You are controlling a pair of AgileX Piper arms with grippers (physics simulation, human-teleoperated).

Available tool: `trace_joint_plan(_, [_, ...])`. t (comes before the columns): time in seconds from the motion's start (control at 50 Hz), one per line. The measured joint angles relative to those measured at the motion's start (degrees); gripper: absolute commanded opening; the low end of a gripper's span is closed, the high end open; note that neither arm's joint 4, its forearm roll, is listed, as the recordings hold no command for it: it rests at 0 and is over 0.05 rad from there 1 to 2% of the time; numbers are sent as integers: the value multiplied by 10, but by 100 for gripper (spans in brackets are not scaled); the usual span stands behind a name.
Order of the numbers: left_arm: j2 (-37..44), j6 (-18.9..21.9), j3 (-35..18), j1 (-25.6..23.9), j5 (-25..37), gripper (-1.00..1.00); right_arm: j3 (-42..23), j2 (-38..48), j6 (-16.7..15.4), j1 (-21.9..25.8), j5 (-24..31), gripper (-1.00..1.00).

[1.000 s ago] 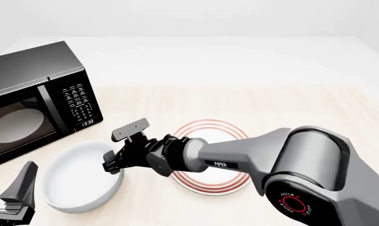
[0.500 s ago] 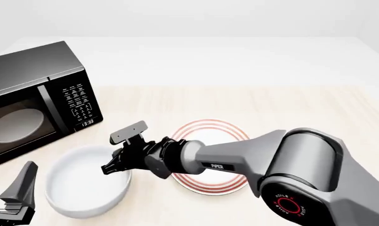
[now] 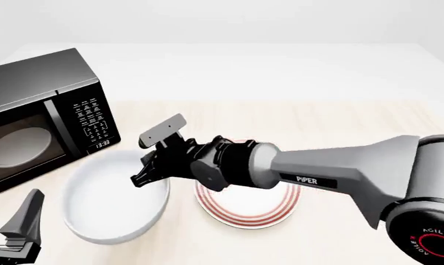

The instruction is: Put the white bowl to the right of the plate.

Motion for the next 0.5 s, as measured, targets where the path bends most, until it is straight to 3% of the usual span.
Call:
trace_joint_plan(0.26, [0,0,0,0,0,100,82,-88,-18,-61,-12,-100])
trace_joint_plan(0.5, [0,0,0,0,0,100,180,-169,-23,-153,-33,-100])
